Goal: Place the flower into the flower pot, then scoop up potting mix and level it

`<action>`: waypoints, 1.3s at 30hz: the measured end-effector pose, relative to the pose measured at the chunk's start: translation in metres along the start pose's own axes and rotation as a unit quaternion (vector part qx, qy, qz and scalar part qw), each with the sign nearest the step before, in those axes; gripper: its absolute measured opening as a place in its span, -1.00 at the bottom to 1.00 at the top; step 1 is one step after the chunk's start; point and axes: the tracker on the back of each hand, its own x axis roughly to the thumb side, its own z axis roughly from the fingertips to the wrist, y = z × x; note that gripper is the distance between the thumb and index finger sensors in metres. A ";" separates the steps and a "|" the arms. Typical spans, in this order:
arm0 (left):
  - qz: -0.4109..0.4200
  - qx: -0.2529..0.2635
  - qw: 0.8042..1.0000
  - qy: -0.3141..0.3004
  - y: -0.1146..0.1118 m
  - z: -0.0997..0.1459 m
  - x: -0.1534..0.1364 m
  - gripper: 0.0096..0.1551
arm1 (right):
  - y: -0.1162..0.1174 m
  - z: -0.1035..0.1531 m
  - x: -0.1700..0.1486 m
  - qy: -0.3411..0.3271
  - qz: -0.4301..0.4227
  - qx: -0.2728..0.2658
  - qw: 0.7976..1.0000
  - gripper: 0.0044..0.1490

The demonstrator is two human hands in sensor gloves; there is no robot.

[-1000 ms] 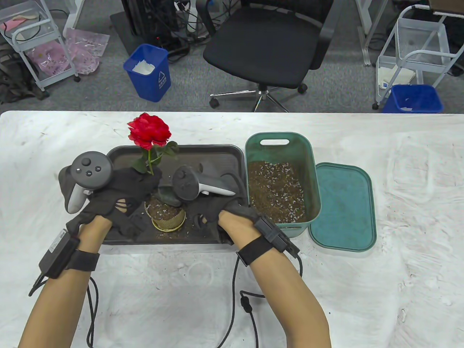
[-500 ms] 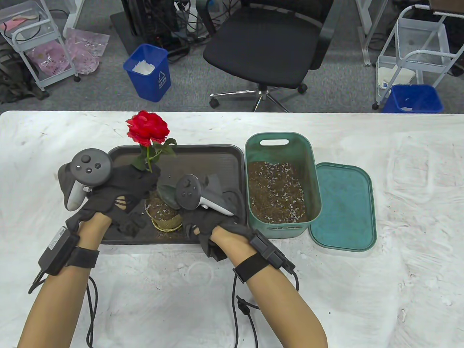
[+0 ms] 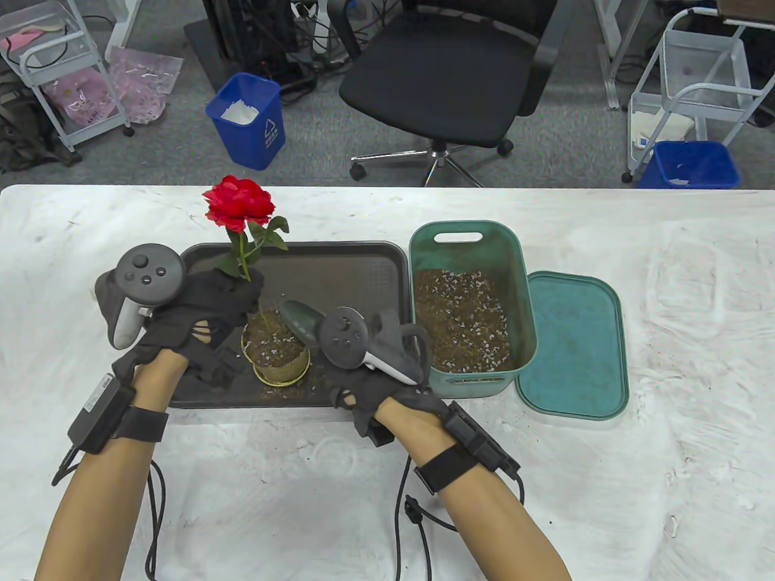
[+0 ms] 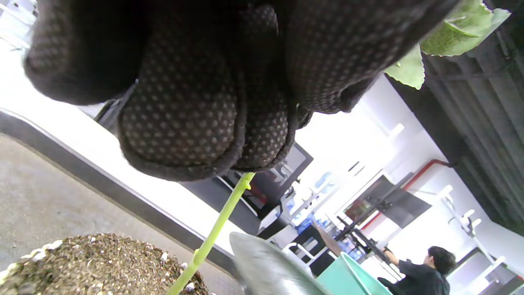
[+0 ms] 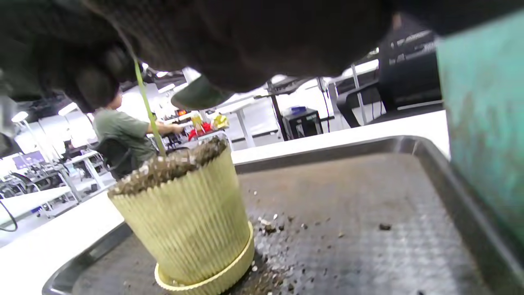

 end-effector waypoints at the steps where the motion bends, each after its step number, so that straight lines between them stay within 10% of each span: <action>1: 0.000 -0.001 1.000 0.002 0.000 -0.001 0.000 -0.55 | -0.003 0.005 -0.001 -0.012 0.007 -0.009 1.000 -0.42; 7: 0.000 -0.004 1.000 0.004 -0.001 -0.003 0.001 -0.55 | 0.016 0.012 0.010 -0.122 0.032 0.015 0.992 -0.43; 39: 0.021 0.020 0.999 0.019 -0.007 -0.007 -0.007 -0.55 | 0.045 -0.019 0.052 -0.012 0.028 0.058 0.998 -0.44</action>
